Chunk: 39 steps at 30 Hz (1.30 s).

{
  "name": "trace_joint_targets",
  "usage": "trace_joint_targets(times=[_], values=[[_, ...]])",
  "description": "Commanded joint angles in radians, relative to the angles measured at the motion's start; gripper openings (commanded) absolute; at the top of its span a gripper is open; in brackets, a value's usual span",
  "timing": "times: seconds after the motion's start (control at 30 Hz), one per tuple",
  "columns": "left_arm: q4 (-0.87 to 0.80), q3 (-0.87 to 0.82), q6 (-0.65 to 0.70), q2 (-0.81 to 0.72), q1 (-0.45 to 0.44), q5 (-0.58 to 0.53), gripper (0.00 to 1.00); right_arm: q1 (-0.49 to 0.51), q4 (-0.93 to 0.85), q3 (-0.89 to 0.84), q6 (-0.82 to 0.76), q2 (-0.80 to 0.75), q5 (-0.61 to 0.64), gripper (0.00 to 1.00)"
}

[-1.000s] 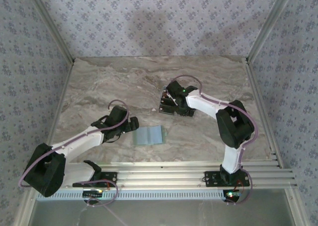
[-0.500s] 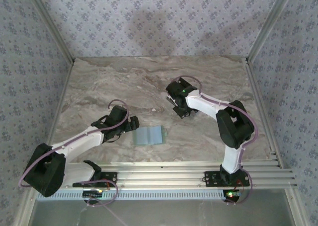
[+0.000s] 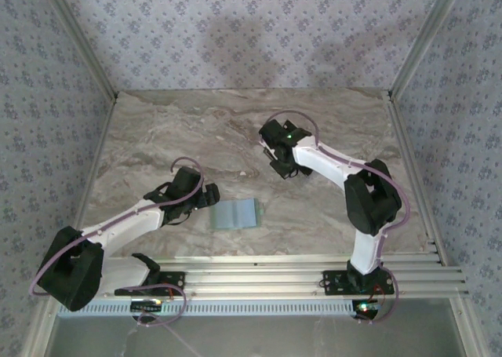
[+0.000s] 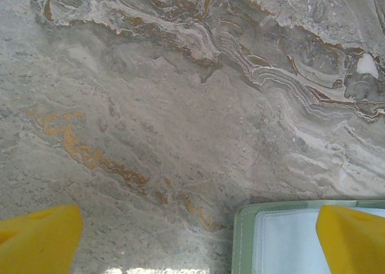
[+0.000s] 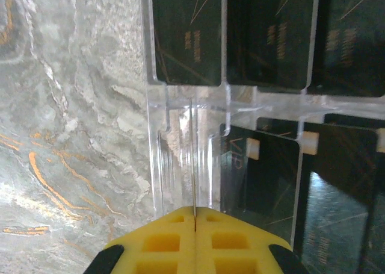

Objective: Put the credit cards into the card holder

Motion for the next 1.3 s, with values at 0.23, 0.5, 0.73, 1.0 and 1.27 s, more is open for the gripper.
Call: trace_joint_targets(times=[0.23,0.5,0.73,1.0,1.27], values=[[-0.088,0.036,0.055,-0.016,0.006,-0.002,1.0,0.09,-0.055,0.059,0.159,-0.212,-0.13,0.0],[-0.158,0.014,0.079,-0.075,-0.046,0.008,1.0,0.093,0.311,-0.276,0.547,-0.409,-0.53,0.0],[-0.177,0.015,0.082,-0.037,-0.141,-0.033,1.0,0.134,0.651,-0.594,0.831,-0.496,-0.614,0.0],[-0.195,0.033,0.077,0.049,-0.19,-0.121,1.0,0.189,0.904,-0.758,0.973,-0.482,-0.624,0.0],[-0.214,0.024,0.055,0.084,-0.205,-0.178,1.0,0.199,1.054,-0.788,1.029,-0.41,-0.665,0.0]])
